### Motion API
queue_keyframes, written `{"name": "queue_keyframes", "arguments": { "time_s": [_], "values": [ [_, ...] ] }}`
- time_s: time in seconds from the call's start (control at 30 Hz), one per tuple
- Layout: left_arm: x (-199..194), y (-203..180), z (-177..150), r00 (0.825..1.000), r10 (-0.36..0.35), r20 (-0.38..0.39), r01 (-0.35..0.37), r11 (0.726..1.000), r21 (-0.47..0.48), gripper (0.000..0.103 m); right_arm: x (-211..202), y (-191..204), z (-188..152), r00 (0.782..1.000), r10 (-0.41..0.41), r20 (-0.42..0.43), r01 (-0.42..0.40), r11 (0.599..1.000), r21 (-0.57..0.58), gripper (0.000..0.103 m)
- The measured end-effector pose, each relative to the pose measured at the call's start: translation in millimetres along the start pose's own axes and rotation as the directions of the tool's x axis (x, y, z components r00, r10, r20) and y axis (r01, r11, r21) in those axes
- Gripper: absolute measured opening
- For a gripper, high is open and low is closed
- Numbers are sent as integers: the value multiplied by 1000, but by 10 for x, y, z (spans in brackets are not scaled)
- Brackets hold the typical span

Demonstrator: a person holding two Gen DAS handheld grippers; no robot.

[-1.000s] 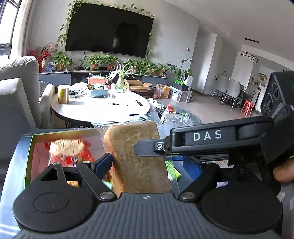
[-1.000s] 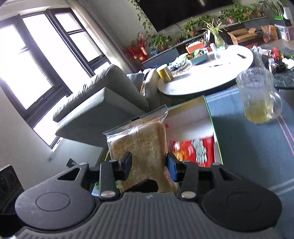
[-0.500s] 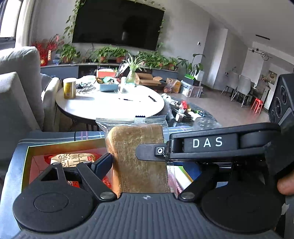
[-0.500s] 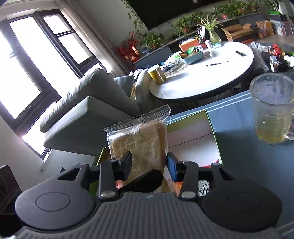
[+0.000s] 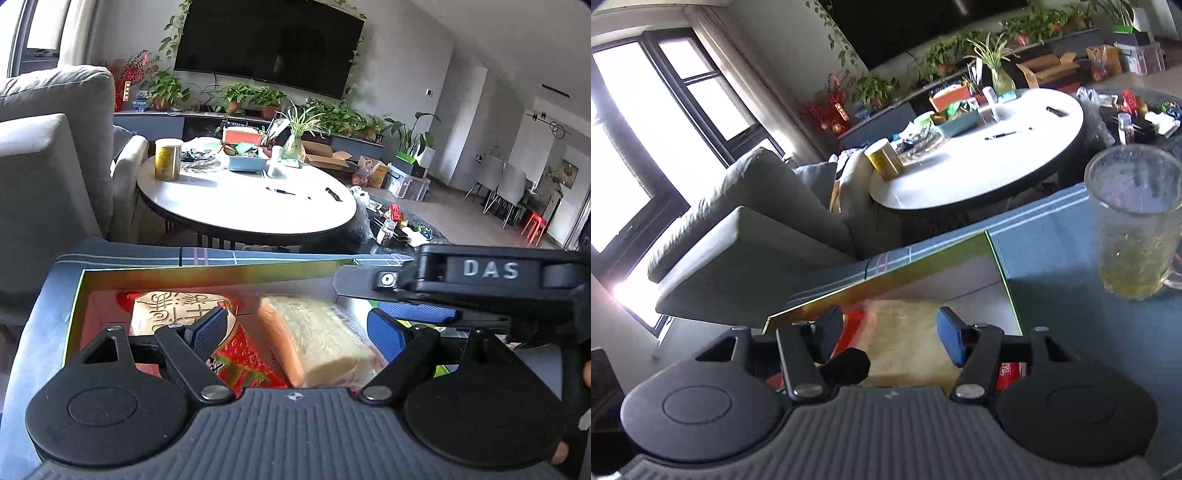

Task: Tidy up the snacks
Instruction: 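Lower the bread into the box and open the right tool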

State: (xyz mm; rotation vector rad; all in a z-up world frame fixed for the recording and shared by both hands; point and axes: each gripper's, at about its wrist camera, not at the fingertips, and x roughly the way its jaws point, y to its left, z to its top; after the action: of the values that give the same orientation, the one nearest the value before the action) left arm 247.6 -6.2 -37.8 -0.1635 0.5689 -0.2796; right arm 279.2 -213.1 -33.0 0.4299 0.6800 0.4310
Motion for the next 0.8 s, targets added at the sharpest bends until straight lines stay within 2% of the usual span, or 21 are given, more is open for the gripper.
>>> {"name": "queue_keyframes", "arguments": {
  "time_s": [0.27, 0.6, 0.8],
  "values": [
    [-306, -107, -75, 999, -20, 29, 19, 1000, 24, 81, -291, 226, -105, 999, 44, -2, -44, 996, -79, 61],
    [-806, -214, -249, 997, -44, 66, 43, 999, 28, 82, -708, 324, -301, 997, 82, -3, -82, 991, -101, 61],
    [-1098, -324, -453, 995, -84, 50, 83, 996, 25, 83, -1061, 394, -492, 993, 116, 11, -114, 986, -118, 61]
  ]
}}
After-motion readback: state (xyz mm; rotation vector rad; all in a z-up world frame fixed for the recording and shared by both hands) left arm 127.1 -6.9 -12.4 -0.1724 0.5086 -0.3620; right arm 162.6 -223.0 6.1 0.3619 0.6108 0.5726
